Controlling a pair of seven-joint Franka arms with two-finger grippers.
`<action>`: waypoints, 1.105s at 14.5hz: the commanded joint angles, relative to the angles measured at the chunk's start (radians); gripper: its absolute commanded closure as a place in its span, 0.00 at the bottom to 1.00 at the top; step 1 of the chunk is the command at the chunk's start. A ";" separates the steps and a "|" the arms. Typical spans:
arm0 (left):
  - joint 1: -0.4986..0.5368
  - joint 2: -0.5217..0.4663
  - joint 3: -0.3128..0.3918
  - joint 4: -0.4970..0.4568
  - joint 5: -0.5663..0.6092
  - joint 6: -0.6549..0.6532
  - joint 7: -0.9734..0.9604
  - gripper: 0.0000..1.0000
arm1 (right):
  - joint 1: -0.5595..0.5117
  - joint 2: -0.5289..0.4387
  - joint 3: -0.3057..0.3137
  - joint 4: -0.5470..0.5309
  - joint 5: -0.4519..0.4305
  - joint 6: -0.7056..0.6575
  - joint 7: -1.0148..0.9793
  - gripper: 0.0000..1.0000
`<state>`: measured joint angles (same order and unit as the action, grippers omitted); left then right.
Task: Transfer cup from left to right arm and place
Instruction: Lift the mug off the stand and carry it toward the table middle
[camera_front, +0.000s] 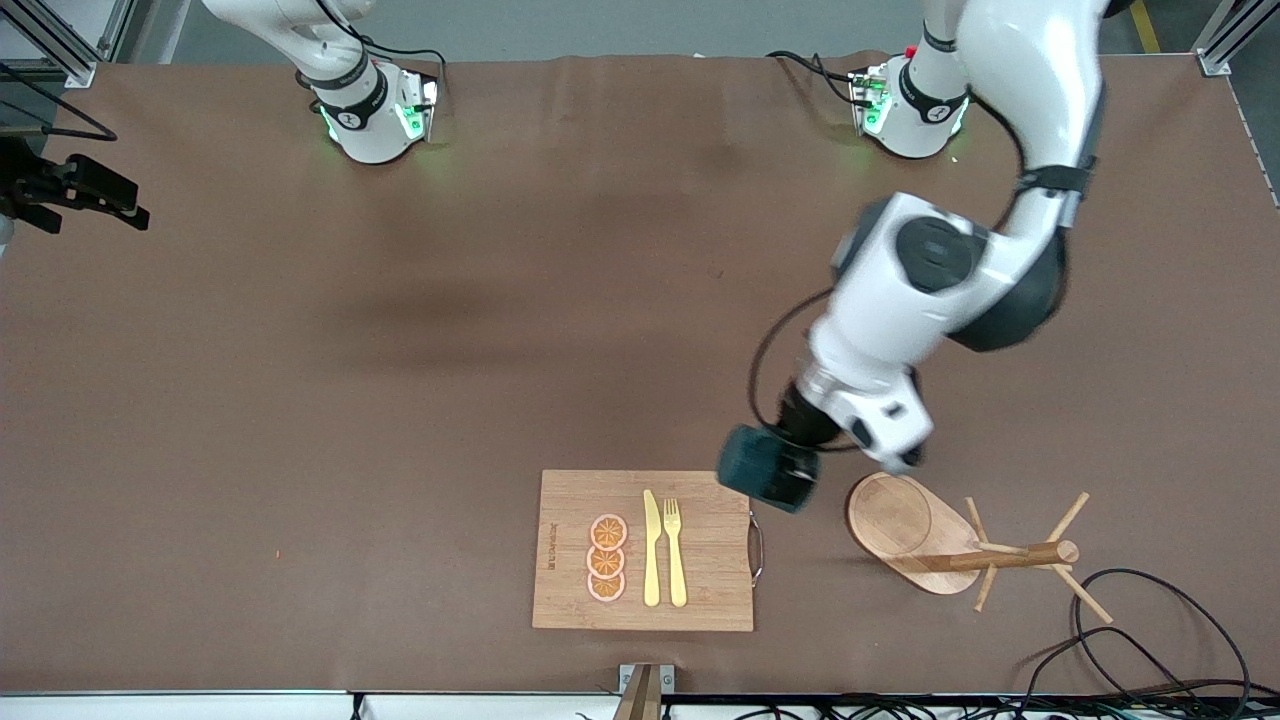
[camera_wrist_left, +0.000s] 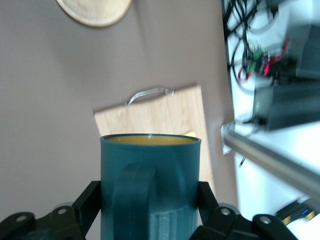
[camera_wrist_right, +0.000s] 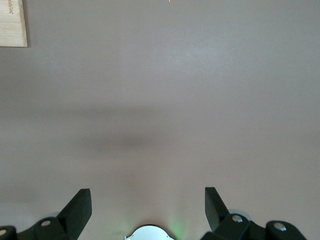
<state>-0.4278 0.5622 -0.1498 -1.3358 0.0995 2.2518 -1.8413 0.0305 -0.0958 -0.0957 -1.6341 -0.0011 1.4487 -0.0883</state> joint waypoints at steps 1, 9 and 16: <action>-0.121 -0.001 0.013 -0.002 0.191 -0.006 -0.084 0.28 | 0.006 -0.028 -0.002 -0.021 0.003 -0.001 0.001 0.00; -0.414 0.163 0.019 -0.011 0.776 -0.089 -0.246 0.30 | 0.005 -0.025 -0.002 -0.003 0.003 -0.007 0.001 0.00; -0.546 0.324 0.021 -0.008 1.317 -0.089 -0.323 0.30 | 0.006 0.001 -0.004 0.028 0.001 -0.007 0.013 0.00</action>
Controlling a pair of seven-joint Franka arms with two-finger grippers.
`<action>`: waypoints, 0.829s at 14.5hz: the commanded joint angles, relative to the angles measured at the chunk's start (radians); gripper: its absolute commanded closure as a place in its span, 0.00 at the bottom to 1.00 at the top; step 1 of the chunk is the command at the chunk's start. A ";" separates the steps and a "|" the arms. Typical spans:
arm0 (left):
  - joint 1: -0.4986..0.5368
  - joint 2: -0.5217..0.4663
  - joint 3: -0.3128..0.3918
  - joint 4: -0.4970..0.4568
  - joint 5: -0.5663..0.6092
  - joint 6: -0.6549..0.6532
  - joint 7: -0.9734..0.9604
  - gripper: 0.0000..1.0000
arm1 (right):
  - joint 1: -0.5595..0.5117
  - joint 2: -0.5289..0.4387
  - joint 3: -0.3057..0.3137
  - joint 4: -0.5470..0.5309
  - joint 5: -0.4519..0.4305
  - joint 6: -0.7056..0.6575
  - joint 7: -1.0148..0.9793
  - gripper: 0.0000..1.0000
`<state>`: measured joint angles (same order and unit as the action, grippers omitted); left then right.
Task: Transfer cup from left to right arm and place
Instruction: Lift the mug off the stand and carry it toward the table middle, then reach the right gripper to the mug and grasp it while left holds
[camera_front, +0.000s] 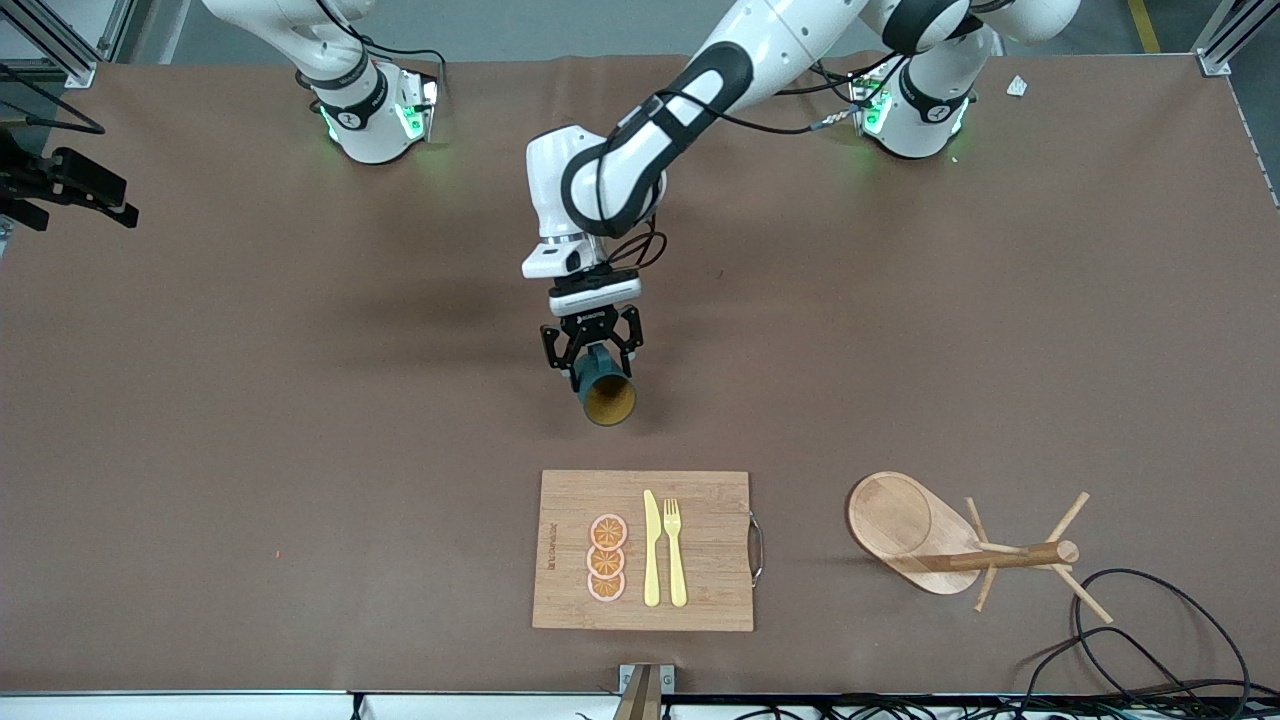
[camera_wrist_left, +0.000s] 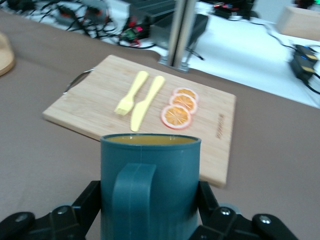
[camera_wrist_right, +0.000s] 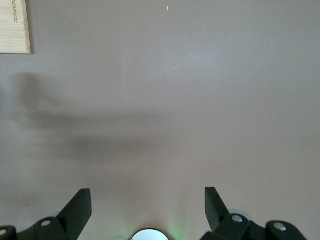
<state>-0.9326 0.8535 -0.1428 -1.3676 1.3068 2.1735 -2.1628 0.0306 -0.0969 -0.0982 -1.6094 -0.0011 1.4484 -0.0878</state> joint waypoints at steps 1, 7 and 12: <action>-0.045 0.053 0.014 0.024 0.182 -0.024 -0.015 0.30 | -0.004 0.005 -0.003 0.002 0.001 -0.008 0.014 0.00; -0.077 0.163 0.012 0.030 0.564 -0.066 -0.188 0.30 | -0.014 0.146 -0.006 0.020 -0.003 0.007 0.002 0.00; -0.127 0.243 0.012 0.024 0.657 -0.170 -0.284 0.30 | -0.012 0.253 -0.006 0.066 -0.016 0.007 0.000 0.00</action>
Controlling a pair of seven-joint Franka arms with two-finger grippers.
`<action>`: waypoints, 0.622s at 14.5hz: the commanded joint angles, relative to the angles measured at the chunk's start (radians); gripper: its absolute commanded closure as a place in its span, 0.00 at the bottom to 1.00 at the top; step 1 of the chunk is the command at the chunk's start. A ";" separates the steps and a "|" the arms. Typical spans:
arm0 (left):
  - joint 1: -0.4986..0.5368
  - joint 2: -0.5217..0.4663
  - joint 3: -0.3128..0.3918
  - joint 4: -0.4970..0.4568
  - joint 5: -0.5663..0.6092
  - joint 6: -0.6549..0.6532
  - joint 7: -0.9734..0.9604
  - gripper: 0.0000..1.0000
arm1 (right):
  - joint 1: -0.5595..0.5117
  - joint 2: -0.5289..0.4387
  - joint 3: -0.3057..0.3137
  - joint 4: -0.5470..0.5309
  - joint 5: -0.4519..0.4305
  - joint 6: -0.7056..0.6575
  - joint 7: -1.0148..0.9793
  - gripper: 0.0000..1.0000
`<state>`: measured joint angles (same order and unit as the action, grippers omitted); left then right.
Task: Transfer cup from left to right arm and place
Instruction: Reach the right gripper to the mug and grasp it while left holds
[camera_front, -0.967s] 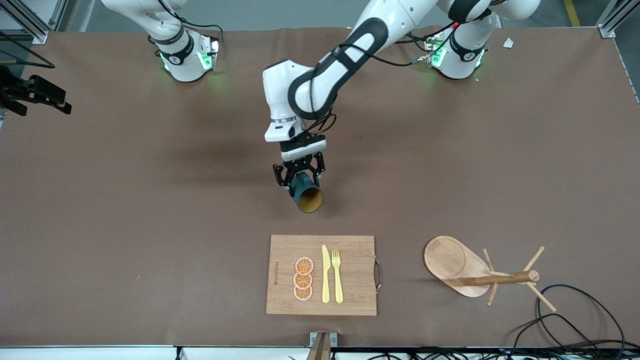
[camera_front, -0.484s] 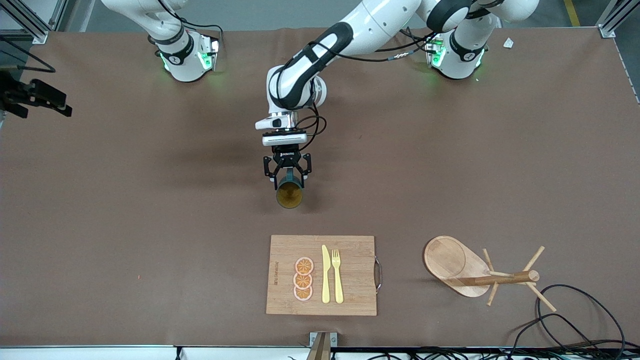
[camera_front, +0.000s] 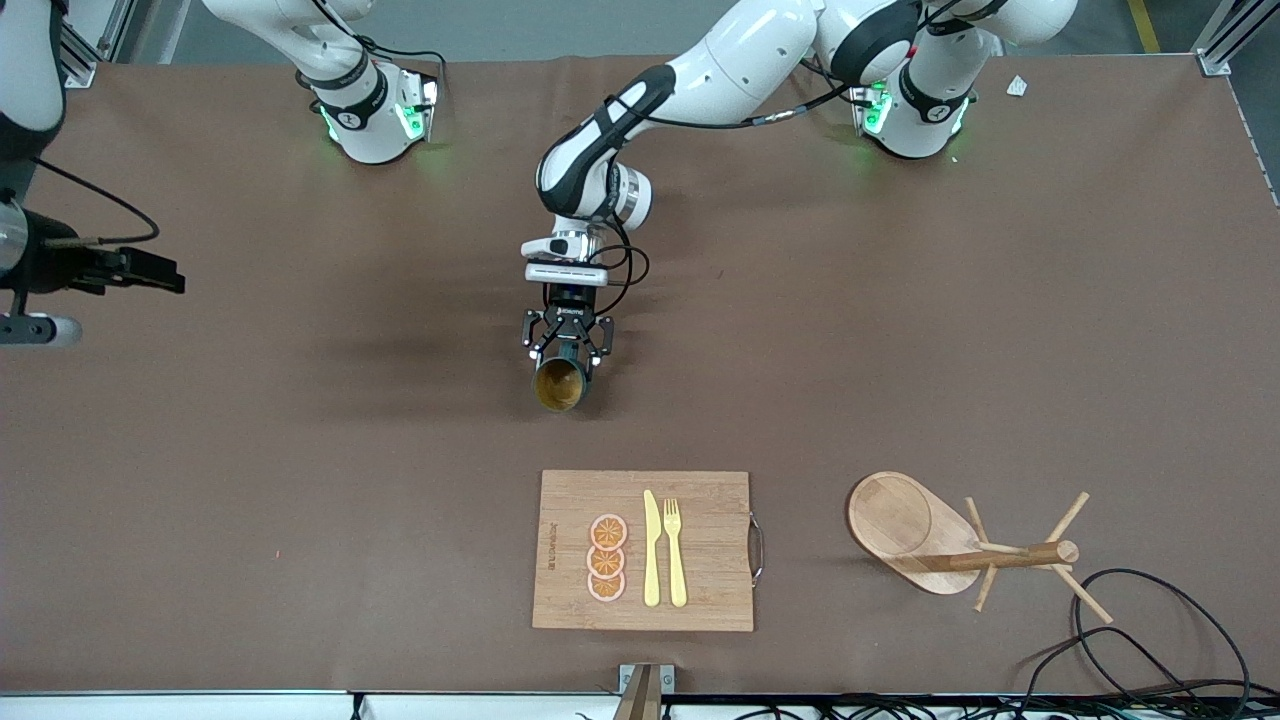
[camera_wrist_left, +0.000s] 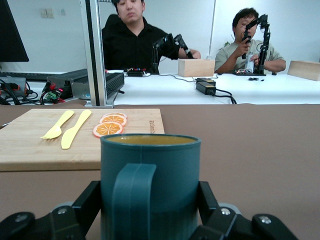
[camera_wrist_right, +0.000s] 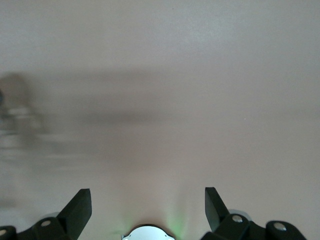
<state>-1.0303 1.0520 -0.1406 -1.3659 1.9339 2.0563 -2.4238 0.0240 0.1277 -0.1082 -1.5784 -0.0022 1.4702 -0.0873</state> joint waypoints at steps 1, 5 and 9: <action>-0.042 0.055 0.009 0.021 0.027 -0.076 -0.026 0.27 | -0.001 0.029 0.004 0.035 -0.019 -0.013 0.001 0.00; -0.079 0.046 0.000 -0.053 0.013 -0.140 -0.138 0.00 | 0.028 0.027 0.011 0.023 0.005 -0.002 0.164 0.00; -0.099 -0.001 -0.106 -0.128 -0.131 -0.235 -0.224 0.00 | 0.128 0.036 0.010 -0.043 0.063 0.096 0.286 0.00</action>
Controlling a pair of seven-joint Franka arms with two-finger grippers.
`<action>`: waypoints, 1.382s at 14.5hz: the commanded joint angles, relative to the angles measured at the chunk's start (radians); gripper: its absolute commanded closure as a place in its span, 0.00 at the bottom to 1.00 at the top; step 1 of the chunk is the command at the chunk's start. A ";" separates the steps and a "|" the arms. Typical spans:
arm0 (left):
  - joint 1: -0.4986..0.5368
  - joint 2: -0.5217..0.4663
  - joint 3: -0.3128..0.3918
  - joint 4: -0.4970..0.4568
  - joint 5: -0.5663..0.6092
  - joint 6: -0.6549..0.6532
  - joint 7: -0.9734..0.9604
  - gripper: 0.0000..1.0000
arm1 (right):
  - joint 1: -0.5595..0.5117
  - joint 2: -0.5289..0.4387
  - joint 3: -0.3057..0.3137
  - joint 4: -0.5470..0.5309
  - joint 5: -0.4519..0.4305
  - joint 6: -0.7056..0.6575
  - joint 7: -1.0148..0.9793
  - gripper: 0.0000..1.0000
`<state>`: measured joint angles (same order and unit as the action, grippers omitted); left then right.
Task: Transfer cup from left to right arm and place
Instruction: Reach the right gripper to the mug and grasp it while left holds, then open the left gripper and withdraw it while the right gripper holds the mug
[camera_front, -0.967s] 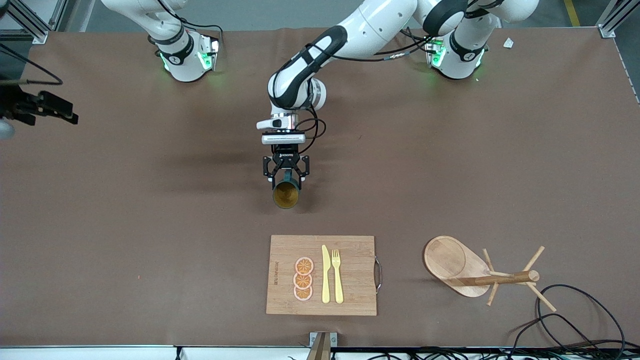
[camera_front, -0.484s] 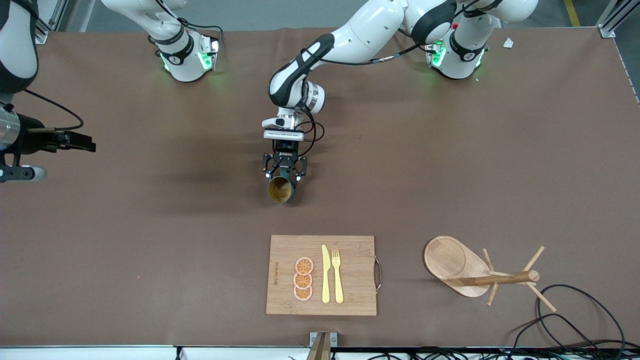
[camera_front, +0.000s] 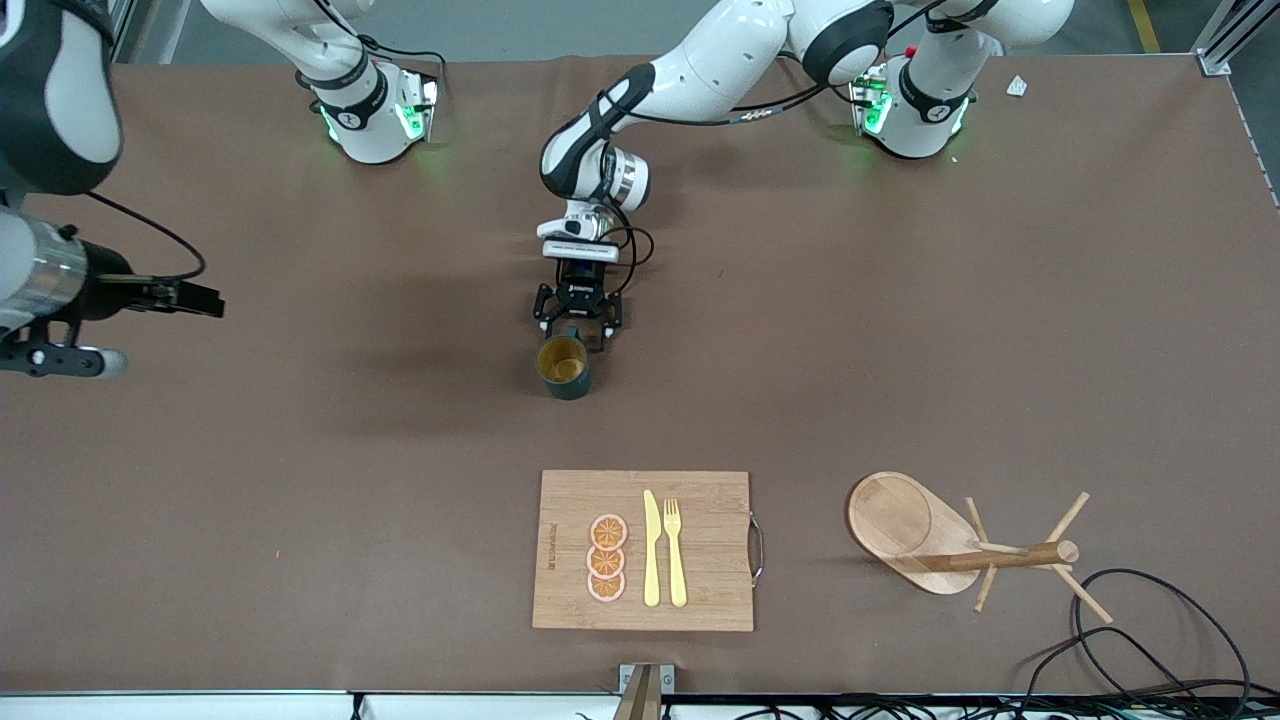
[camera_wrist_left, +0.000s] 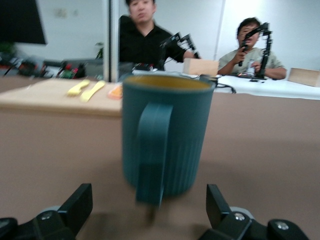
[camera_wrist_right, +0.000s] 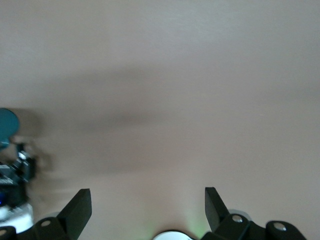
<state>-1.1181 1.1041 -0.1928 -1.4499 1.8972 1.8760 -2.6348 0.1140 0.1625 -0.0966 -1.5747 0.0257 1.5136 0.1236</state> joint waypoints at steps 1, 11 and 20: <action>-0.011 -0.076 -0.089 -0.047 -0.175 -0.099 -0.007 0.00 | 0.052 0.014 -0.002 -0.069 0.071 0.089 0.100 0.00; 0.004 -0.375 -0.231 -0.204 -0.698 -0.343 0.042 0.00 | 0.393 0.178 0.000 -0.304 0.169 0.660 0.504 0.00; 0.164 -0.745 -0.232 -0.273 -1.147 -0.383 0.240 0.00 | 0.562 0.293 -0.002 -0.381 0.171 0.914 0.535 0.00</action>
<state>-0.9963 0.4546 -0.4172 -1.6743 0.8266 1.4812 -2.4599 0.6622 0.4677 -0.0860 -1.9018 0.1767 2.3742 0.6558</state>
